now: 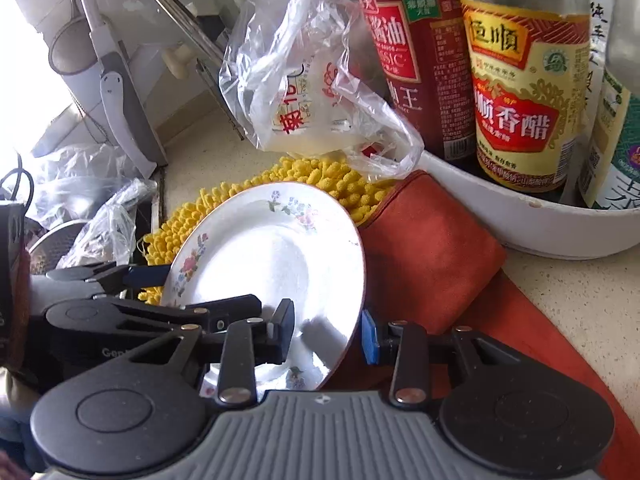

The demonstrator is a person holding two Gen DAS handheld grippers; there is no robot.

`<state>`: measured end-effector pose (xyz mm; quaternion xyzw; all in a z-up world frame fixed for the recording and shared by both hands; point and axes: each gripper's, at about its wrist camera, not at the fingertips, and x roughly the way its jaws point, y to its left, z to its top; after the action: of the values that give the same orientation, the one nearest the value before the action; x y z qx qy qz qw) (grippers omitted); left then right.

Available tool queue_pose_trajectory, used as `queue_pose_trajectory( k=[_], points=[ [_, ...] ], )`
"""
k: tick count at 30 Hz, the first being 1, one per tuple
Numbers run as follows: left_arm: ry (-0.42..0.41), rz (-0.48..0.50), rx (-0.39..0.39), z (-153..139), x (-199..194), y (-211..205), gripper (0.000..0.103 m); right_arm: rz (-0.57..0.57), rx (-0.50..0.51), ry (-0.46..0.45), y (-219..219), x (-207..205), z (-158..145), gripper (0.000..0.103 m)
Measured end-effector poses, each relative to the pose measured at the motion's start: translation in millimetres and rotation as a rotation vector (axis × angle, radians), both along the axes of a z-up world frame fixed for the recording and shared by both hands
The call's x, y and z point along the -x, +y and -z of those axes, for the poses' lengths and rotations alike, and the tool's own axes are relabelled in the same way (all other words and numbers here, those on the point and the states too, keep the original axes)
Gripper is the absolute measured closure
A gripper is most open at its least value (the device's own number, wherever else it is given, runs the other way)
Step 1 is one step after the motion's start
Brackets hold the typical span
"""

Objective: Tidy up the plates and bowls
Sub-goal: 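Lift the floral-rimmed plate with both grippers off the yellow mat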

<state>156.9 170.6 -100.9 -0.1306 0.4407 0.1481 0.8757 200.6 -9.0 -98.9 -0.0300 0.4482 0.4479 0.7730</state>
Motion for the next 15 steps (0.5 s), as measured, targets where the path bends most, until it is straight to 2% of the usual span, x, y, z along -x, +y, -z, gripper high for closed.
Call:
queue_pose_trajectory(
  k=[7,11,15],
  points=[
    [0.009,0.012,-0.025,-5.3,1.9,-12.0,0.003,0.022,0.002,0.013,-6.6,0.6,-1.9,0.067],
    [0.036,0.034,-0.043,6.2,-3.3,-18.6,0.004,0.046,0.036,0.057,-10.0,-2.5,14.8,0.068],
    [0.013,0.043,-0.058,10.2,0.4,-18.0,0.0,0.016,0.043,0.013,-10.5,5.9,14.6,0.067]
  ],
)
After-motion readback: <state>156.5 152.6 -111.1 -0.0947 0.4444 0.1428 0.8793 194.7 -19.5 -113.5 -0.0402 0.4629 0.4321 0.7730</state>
